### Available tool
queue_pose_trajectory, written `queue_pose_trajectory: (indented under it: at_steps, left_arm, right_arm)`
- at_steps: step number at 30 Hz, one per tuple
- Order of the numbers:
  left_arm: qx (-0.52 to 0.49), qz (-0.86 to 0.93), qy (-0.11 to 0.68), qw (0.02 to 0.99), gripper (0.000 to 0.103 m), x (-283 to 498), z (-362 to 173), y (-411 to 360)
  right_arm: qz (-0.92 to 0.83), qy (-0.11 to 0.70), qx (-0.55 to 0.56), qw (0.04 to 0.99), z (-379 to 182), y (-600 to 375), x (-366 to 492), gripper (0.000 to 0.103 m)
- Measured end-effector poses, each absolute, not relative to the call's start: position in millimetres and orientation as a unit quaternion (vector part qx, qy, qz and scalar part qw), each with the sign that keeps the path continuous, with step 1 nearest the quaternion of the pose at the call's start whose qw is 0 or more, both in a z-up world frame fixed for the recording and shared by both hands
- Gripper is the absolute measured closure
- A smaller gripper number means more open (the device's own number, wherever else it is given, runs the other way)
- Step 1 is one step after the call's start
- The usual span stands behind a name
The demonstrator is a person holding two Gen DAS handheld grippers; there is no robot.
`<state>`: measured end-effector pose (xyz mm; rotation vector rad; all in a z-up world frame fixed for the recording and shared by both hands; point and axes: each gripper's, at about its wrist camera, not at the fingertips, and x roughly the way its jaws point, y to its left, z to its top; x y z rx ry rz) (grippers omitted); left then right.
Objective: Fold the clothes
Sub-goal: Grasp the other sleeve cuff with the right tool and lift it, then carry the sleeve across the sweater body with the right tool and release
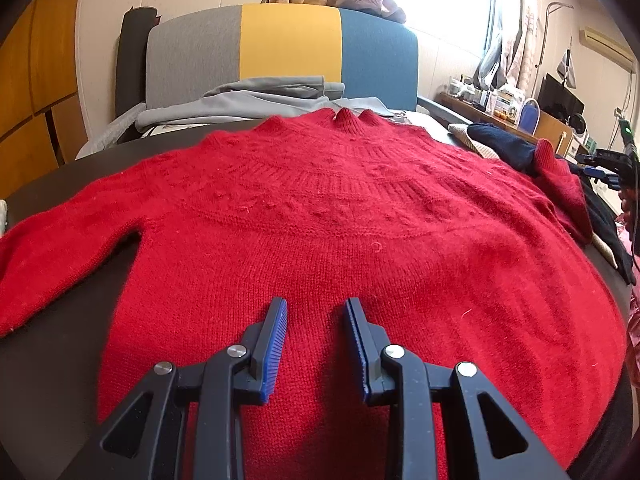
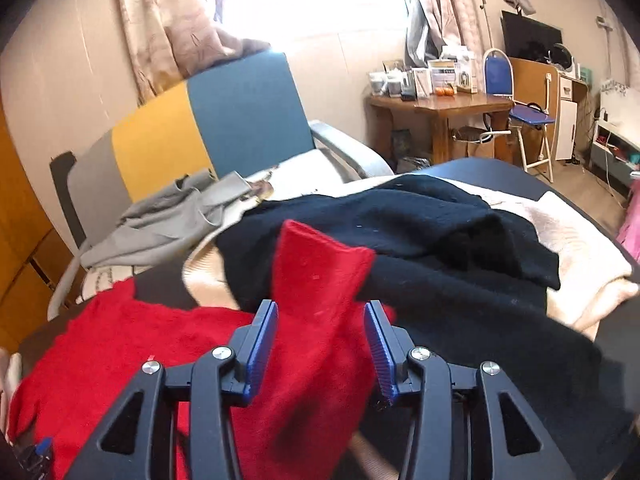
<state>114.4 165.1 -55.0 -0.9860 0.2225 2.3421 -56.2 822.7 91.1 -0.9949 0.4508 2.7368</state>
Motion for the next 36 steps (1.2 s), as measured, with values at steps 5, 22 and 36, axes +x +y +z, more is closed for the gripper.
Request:
queue_pose_trajectory:
  at_steps: [5, 22, 36]
  left_arm:
    - [-0.366, 0.881, 0.096, 0.285, 0.073, 116, -55, 167]
    - [-0.362, 0.874, 0.071, 0.317, 0.1, 113, -30, 175]
    - [-0.394, 0.847, 0.051, 0.354, 0.094, 112, -49, 193]
  right_arm:
    - [0.9, 0.175, -0.382, 0.116, 70, 835, -90, 0.057]
    - [0.922, 0.118, -0.298, 0.217, 154, 897, 19, 0.094]
    - [0.887, 0.244, -0.307, 0.244, 134, 926, 40, 0.094]
